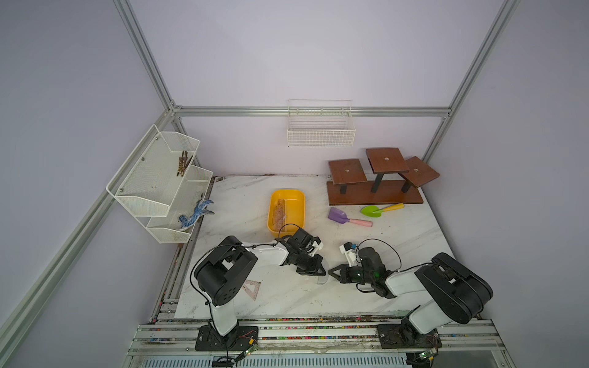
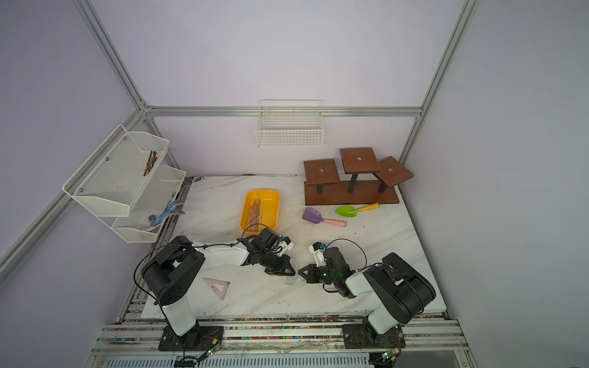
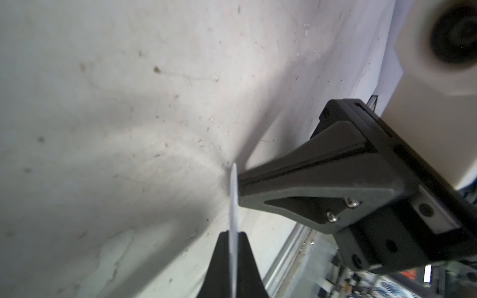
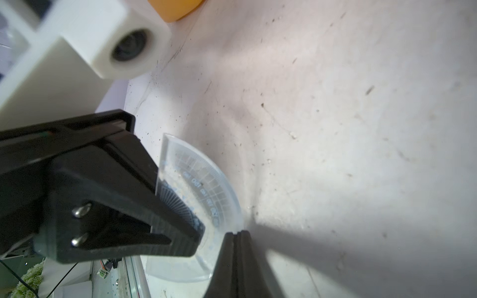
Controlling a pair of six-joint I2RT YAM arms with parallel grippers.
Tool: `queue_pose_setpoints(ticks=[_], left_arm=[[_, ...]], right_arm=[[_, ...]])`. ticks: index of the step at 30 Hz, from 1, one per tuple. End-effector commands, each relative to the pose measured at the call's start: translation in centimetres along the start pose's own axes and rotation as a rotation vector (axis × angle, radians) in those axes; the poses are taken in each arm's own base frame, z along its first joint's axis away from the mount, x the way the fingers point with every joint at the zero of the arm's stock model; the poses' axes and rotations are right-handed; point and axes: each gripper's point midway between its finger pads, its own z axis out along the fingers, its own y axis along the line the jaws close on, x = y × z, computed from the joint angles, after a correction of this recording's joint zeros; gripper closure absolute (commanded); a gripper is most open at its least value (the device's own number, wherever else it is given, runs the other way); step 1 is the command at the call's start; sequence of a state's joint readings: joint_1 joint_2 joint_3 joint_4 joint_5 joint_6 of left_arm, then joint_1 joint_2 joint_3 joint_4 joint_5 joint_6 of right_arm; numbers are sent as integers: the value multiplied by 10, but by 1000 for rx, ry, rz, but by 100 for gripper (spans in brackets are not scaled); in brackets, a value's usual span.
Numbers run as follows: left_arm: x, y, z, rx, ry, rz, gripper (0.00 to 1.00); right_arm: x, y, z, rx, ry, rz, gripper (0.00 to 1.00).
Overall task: Put the scattered rulers into the storage box
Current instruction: Pick up the ruler from the center of the board, then place the ruler in the storage box.
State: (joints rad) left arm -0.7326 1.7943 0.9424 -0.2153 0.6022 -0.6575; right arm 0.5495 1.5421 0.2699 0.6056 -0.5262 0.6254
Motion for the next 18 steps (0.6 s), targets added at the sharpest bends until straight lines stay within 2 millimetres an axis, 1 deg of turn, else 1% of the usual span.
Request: queue_pose_setpoints(ticks=[1,3,5,7,8,10,12,13,15,17,18], left_arm=[[-2,6,-14,-68,-8,7,100],[-20,-8,-35,-46,-52,30,100],[-48,-22,-67,-44,-125,71,100],[-79,-24,-100,-75,-191,96,100],[-93,-18,-115,-96,-215,98,100],[-119,-3,-135,-114,-246,84,100],[-143,14,-149,-139,-265,65,100],[-154,21,-155,-154,-273,64,100],[-175,34,-162,-188,-284,65,100],[-193,50,-160,-204,-274,49,100],[-200,53,-160,-200,-270,46,100]], right_arm=[[8,-8,-8,64,39,24,100],[-7,3,-12,58,7,-3,100],[-25,17,-11,36,-22,-32,99],[-42,29,-6,11,-28,-61,100],[-49,35,-2,-7,-30,-69,100],[-64,46,4,-43,-42,-90,100],[-77,55,11,-64,-47,-111,100],[-80,53,17,-59,-38,-114,100],[-90,58,24,-68,-33,-127,100],[-98,60,31,-75,-24,-138,100],[-99,60,34,-78,-19,-141,100]])
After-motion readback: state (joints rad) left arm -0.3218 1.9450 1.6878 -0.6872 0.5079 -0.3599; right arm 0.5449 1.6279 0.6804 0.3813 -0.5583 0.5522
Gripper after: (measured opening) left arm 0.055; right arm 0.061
